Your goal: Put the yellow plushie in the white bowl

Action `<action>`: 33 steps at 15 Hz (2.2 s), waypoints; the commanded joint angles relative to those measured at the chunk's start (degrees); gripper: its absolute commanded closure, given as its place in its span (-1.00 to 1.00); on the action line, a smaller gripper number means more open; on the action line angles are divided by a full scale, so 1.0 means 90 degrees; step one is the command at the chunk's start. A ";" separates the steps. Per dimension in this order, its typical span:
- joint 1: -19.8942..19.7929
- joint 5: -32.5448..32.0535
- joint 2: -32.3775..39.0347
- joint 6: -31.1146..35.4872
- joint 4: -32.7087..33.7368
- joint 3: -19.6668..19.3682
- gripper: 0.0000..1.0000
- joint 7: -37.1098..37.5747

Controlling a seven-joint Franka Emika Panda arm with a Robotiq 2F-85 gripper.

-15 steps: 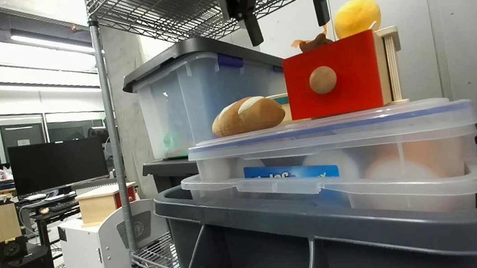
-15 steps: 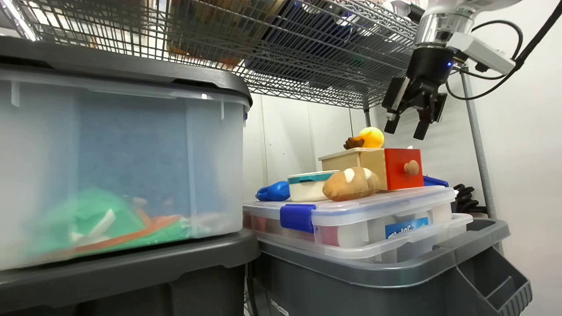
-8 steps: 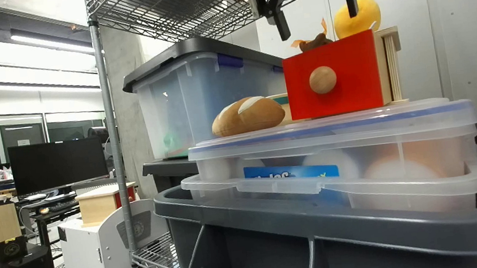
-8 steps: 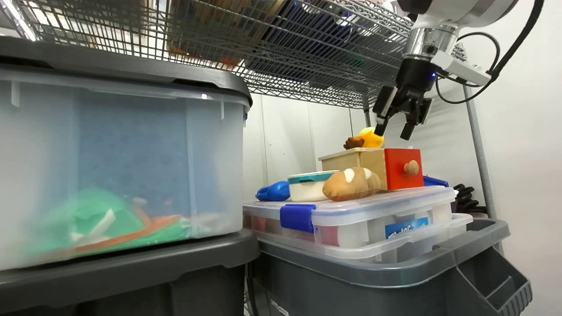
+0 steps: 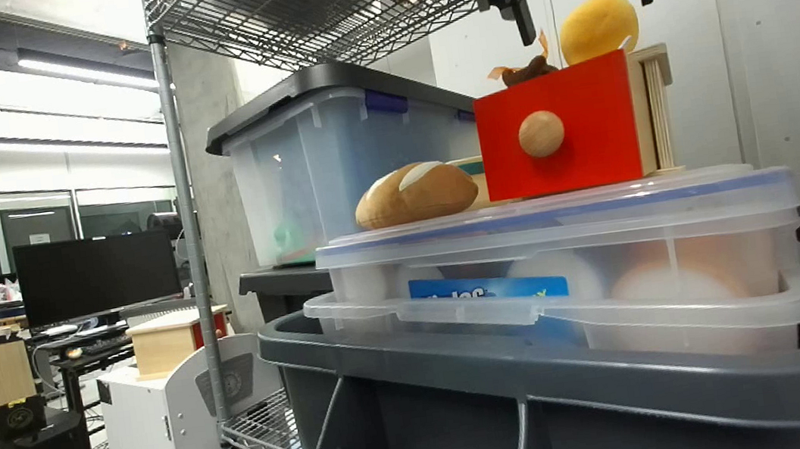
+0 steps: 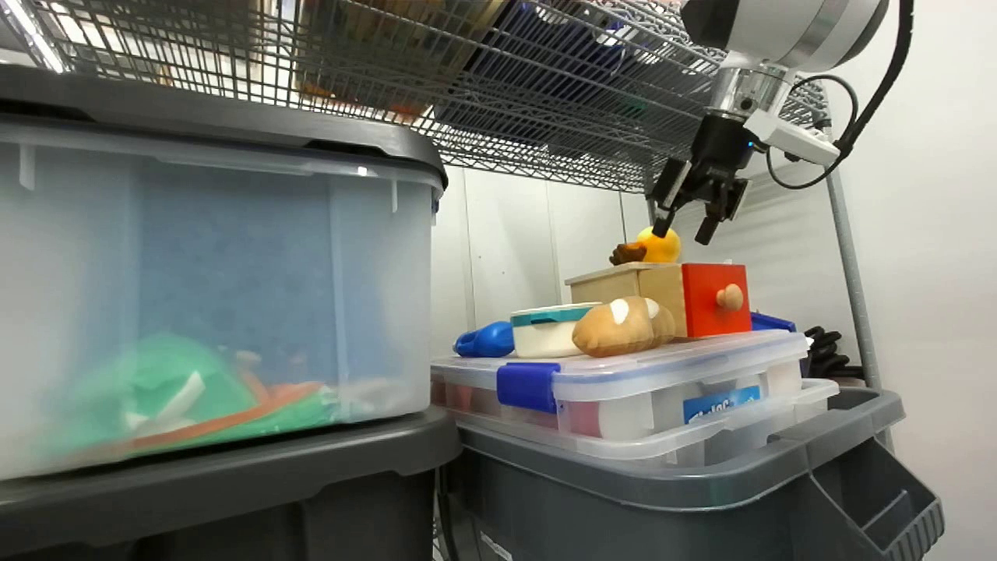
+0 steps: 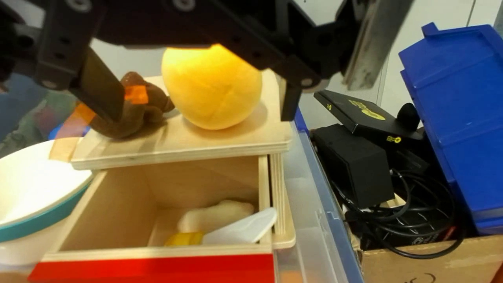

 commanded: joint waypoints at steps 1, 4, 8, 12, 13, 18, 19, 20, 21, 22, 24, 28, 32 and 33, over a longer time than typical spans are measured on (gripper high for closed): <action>-0.0202 0.0339 0.0306 0.0034 0.0386 0.0127 -1.00 -0.0336; -0.0301 0.0398 0.0464 0.0026 0.0558 0.0197 -1.00 -0.0372; -0.0424 0.0426 0.0632 -0.0030 0.0761 0.0308 -1.00 -0.0348; -0.0525 0.0427 0.0767 -0.0081 0.0961 0.0414 -1.00 -0.0311; -0.0551 0.0426 0.0798 -0.0100 0.1015 0.0438 -1.00 -0.0308; -0.0631 0.0460 0.0930 -0.0162 0.1229 0.0545 -1.00 -0.0275; -0.0647 0.0461 0.0949 -0.0169 0.1239 0.0564 -1.00 -0.0270; -0.0661 0.0443 0.0977 -0.0183 0.1253 0.0584 -0.98 -0.0257; -0.0671 0.0438 0.1006 -0.0188 0.1261 0.0603 -0.64 -0.0256; -0.0680 0.0428 0.1026 -0.0188 0.1250 0.0624 -0.48 -0.0245; -0.0693 0.0402 0.1061 -0.0203 0.1251 0.0652 -0.30 -0.0227; -0.0720 0.0399 0.1120 -0.0196 0.1240 0.0708 0.34 -0.0238; -0.0744 0.0410 0.1113 -0.0193 0.1272 0.0733 0.81 -0.0255; -0.0750 0.0416 0.1105 -0.0205 0.1280 0.0734 0.93 -0.0265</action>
